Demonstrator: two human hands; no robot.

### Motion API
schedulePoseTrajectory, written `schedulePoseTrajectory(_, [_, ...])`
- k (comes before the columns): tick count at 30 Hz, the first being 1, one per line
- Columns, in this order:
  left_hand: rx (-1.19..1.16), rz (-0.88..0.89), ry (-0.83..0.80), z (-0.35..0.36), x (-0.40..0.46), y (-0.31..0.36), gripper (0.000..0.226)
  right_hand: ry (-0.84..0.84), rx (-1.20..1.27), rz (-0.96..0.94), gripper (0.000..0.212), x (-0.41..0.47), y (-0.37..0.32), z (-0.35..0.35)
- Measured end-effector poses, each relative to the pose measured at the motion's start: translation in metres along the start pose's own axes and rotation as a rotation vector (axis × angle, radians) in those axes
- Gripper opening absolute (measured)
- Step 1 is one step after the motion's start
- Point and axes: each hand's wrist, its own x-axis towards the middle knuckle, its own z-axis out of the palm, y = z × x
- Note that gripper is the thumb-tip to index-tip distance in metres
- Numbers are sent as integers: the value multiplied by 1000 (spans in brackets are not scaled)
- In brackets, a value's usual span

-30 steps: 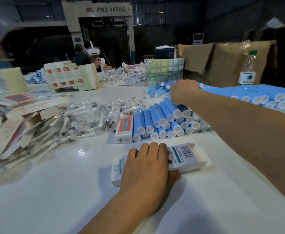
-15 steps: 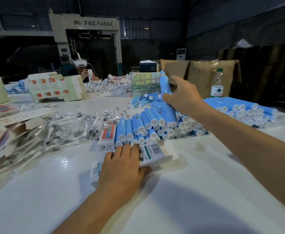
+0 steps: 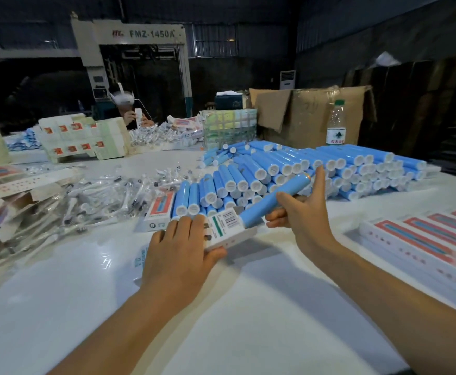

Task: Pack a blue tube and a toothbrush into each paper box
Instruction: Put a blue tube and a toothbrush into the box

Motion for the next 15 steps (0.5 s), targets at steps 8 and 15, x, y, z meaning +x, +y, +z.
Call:
schedulePoseTrajectory(8, [-18,-29,-16,-5,0,3,75,-74,-188,-39,54,-20,15,10])
schedulePoseTrajectory(15, [43,-30,-73,-1,0,-1,66,-225,-315,-86,36,-33,23,18])
